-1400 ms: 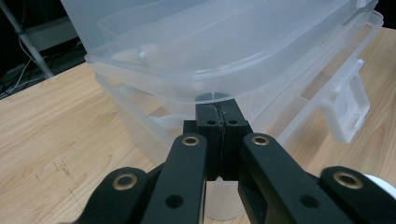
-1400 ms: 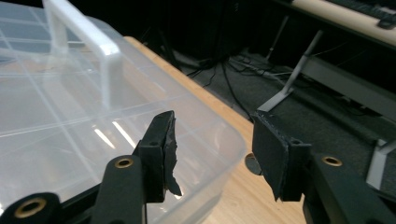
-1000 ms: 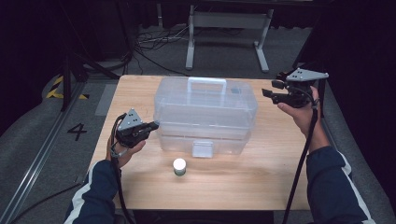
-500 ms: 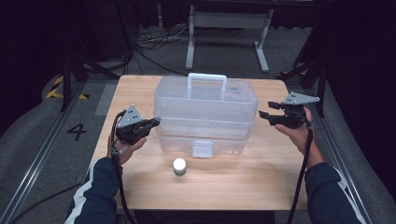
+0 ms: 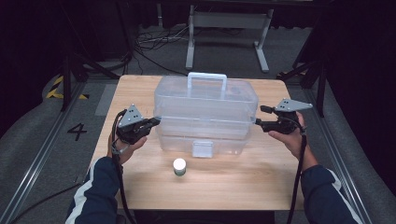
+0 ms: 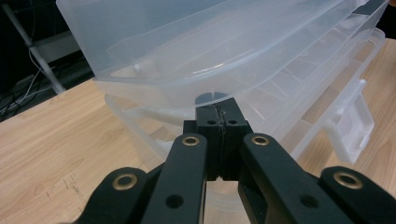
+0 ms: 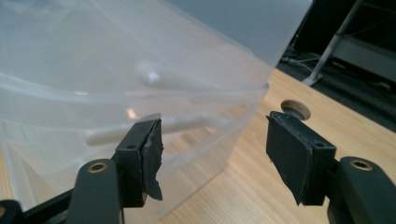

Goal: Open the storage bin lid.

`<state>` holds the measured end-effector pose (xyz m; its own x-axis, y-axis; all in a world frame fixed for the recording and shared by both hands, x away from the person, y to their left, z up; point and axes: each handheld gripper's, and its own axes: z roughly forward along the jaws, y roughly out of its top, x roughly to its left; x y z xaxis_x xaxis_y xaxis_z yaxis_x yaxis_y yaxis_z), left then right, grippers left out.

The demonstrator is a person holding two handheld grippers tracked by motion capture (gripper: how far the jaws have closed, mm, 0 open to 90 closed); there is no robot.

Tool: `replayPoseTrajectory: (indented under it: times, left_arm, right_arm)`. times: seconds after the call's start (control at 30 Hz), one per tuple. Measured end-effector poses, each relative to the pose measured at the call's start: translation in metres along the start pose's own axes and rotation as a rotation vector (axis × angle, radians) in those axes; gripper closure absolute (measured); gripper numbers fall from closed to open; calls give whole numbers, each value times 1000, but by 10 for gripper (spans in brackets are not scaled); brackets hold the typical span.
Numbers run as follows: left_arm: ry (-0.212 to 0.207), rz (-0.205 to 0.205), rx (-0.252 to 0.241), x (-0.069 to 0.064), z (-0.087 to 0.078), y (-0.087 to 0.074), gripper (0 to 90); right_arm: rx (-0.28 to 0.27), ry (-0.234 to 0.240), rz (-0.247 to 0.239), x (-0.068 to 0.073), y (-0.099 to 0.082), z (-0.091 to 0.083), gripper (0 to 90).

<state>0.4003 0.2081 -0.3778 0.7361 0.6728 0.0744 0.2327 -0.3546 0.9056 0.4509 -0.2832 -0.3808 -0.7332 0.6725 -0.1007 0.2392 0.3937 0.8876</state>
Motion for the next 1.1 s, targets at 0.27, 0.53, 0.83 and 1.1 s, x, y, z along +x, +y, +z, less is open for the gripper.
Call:
replayPoseTrajectory:
  times: [0.27,0.53,0.83,1.1]
  left_arm:
    - [19,11,2,-1,-1,0,893]
    - [44,1,3,0,-6,-3,830]
    - [40,9,53,-6,-8,-12,783]
    - [28,33,102,-17,-8,-20,776]
  right_arm:
    - [-9,-10,-22,3,2,0,375]
    - [-33,-18,-30,4,5,-2,403]
    - [-88,-49,-42,4,14,-4,462]
    - [-122,-53,-54,6,21,-2,516]
